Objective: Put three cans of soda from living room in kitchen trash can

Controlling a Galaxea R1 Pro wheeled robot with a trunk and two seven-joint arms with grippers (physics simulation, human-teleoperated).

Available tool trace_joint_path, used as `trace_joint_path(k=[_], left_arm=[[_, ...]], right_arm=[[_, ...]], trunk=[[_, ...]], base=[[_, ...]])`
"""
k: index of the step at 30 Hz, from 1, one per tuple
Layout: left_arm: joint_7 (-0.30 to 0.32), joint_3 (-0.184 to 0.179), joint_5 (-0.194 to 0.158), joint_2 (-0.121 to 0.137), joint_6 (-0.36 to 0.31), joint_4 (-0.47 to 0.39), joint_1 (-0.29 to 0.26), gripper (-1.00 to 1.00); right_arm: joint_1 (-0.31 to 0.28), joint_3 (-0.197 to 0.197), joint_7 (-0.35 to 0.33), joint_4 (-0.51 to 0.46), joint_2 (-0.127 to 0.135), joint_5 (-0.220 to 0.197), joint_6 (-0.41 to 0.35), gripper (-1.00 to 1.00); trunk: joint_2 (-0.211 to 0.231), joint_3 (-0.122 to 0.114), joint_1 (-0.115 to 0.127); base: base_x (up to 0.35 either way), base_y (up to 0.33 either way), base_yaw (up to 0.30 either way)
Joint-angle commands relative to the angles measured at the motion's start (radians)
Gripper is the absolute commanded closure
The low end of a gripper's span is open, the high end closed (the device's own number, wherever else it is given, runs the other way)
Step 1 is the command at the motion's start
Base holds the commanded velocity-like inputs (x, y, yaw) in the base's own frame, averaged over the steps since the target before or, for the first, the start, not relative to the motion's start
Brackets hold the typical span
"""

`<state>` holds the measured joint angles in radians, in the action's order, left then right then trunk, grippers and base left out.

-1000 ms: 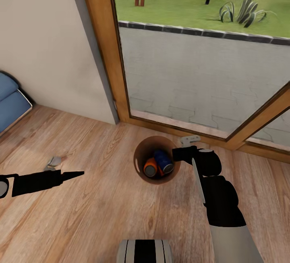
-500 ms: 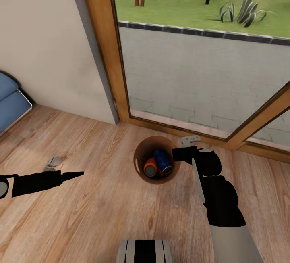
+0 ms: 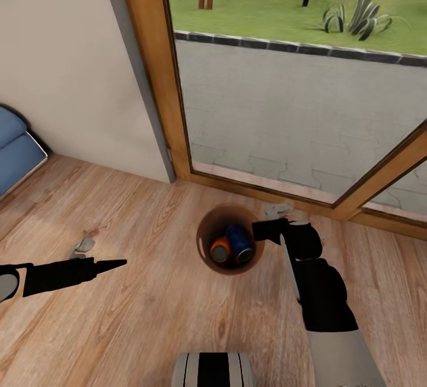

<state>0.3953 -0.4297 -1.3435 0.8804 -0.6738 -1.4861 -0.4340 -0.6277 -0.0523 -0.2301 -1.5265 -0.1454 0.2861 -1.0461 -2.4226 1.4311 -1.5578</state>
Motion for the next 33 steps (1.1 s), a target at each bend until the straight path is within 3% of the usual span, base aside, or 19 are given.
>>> trace_joint_path(k=[1, 8, 33], left_arm=[[0.0, -0.001, 0.0, 0.0, 0.005, 0.002, 0.0, -1.0], [0.0, -0.003, 0.001, 0.001, 0.014, 0.004, 0.0, -1.0], [0.003, -0.004, 0.002, 0.002, 0.014, 0.003, 0.0, -1.0]], right_arm=[[-0.001, 0.0, -0.003, 0.011, 0.0, -0.016, -0.001, 1.0], [-0.015, 0.002, 0.001, 0.047, 0.001, -0.013, -0.001, 1.0], [-0.017, 0.016, -0.01, 0.032, 0.003, -0.015, -0.001, 1.0]], trunk=[[0.0, 0.0, 0.0], [0.0, 0.0, 0.0], [0.0, 0.0, 0.0]], base=[[0.0, 0.0, 0.0], [0.0, 0.0, 0.0], [0.0, 0.0, 0.0]])
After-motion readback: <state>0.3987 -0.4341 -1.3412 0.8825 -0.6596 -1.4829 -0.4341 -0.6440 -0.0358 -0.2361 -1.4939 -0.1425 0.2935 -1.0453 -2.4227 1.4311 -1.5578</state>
